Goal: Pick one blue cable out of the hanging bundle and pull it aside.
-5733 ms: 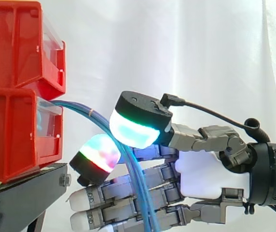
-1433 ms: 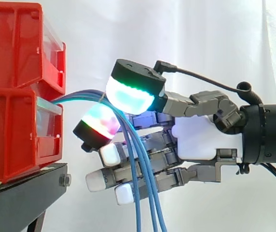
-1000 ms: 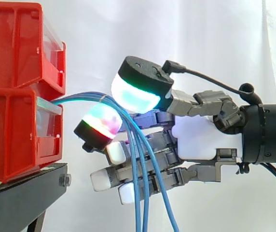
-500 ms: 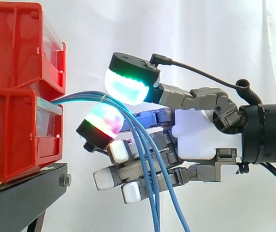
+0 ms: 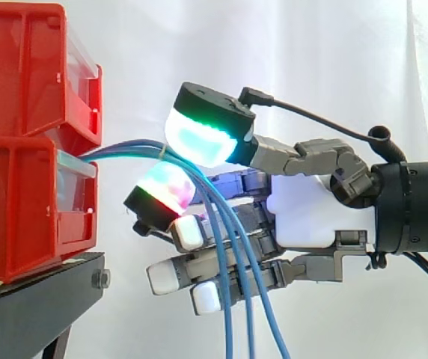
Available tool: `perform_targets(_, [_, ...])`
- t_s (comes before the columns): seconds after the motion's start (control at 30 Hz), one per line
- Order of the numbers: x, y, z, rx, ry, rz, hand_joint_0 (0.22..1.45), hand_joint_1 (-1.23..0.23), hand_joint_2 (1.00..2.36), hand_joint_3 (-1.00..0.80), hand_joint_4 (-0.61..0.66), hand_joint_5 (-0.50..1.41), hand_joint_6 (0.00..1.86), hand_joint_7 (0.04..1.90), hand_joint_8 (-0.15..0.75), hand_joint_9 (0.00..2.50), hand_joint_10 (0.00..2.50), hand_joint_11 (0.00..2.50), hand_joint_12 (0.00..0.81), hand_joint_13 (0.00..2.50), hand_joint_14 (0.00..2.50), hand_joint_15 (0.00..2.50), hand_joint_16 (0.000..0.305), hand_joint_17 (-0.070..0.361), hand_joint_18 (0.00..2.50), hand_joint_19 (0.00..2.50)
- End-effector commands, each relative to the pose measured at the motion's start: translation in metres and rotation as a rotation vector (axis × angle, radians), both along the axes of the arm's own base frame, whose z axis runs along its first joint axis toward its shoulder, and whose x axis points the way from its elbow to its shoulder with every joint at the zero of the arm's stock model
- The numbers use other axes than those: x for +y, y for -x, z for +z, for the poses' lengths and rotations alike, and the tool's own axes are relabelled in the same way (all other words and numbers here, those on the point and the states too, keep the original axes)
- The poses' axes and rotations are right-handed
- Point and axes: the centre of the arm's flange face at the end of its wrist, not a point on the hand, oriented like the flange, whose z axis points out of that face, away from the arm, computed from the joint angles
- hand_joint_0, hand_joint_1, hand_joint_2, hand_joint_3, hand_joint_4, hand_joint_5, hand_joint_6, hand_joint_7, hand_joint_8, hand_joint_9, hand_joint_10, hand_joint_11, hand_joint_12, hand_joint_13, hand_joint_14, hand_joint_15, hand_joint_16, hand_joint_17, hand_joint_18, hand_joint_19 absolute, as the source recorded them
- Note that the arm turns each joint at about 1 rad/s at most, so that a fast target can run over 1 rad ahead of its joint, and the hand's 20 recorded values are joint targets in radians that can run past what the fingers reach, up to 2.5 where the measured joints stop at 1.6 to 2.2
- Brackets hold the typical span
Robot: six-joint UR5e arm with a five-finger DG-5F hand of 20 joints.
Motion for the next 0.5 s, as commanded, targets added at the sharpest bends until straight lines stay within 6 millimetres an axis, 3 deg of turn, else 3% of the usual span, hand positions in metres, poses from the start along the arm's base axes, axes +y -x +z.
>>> perform_targets(0.0, [-0.0004,0.0003,-0.0005,0.001,0.000,0.000,0.81,-0.90,1.00,-0.50,-0.16,-0.16,0.92,1.35,0.281,1.14,0.02,0.58,0.335,0.89,0.02,0.51,0.042,0.094,0.83,0.59])
perform_targets(0.07, [-0.0004,0.0003,-0.0005,0.001,0.000,0.000,0.81,-0.89,1.00,-0.50,-0.18,-0.16,0.94,1.37,0.281,1.19,0.02,0.61,0.331,0.91,0.02,0.52,0.041,0.092,0.84,0.59])
perform_targets(0.23, [-0.0004,0.0004,-0.0007,0.003,0.000,0.000,0.75,-0.93,1.00,-0.50,-0.15,-0.15,0.95,1.22,0.285,1.24,0.02,0.63,0.327,0.96,0.02,0.57,0.040,0.089,0.87,0.58])
perform_targets(0.33, [-0.0004,0.0004,-0.0007,0.003,0.000,0.000,0.67,-0.97,1.00,-0.50,-0.09,-0.14,0.95,0.97,0.283,1.25,0.02,0.63,0.326,0.97,0.02,0.59,0.039,0.088,0.86,0.60])
perform_targets(0.47, [-0.0006,0.0005,-0.0007,0.003,0.000,-0.002,0.59,-0.96,1.00,-0.50,-0.03,-0.14,0.94,0.91,0.283,1.25,0.02,0.65,0.331,0.97,0.02,0.62,0.041,0.091,0.86,0.62])
